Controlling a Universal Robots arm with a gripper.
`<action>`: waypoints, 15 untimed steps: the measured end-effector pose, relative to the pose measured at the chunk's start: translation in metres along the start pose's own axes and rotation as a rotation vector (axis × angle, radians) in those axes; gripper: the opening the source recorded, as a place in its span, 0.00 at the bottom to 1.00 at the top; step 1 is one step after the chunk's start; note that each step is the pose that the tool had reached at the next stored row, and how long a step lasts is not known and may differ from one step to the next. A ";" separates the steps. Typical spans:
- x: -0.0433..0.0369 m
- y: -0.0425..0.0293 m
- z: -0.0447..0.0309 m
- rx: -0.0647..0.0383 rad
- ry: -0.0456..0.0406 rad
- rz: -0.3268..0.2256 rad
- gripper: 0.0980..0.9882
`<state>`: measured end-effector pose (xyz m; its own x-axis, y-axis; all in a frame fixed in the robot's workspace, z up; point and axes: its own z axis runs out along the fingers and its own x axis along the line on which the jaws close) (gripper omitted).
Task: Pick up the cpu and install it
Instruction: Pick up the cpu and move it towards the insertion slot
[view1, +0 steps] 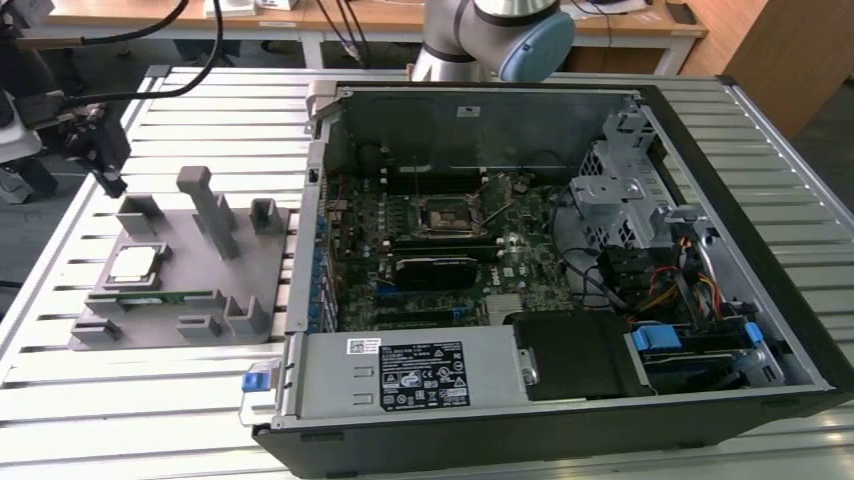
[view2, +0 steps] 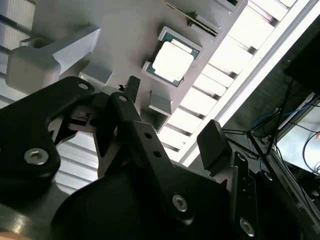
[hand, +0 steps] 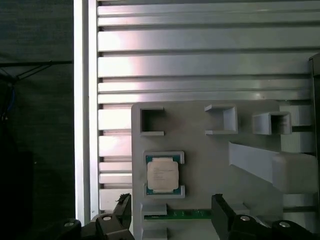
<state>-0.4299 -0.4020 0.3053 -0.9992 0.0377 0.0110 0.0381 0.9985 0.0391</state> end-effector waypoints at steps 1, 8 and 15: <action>0.0001 -0.0001 0.0018 0.000 0.0000 0.000 0.67; 0.0013 -0.0007 0.0145 0.000 0.0006 -0.014 0.74; 0.0015 -0.0030 0.0272 0.000 0.0005 -0.014 0.74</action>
<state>-0.4317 -0.4038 0.2780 -0.9997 0.0235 0.0110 0.0240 0.9989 0.0394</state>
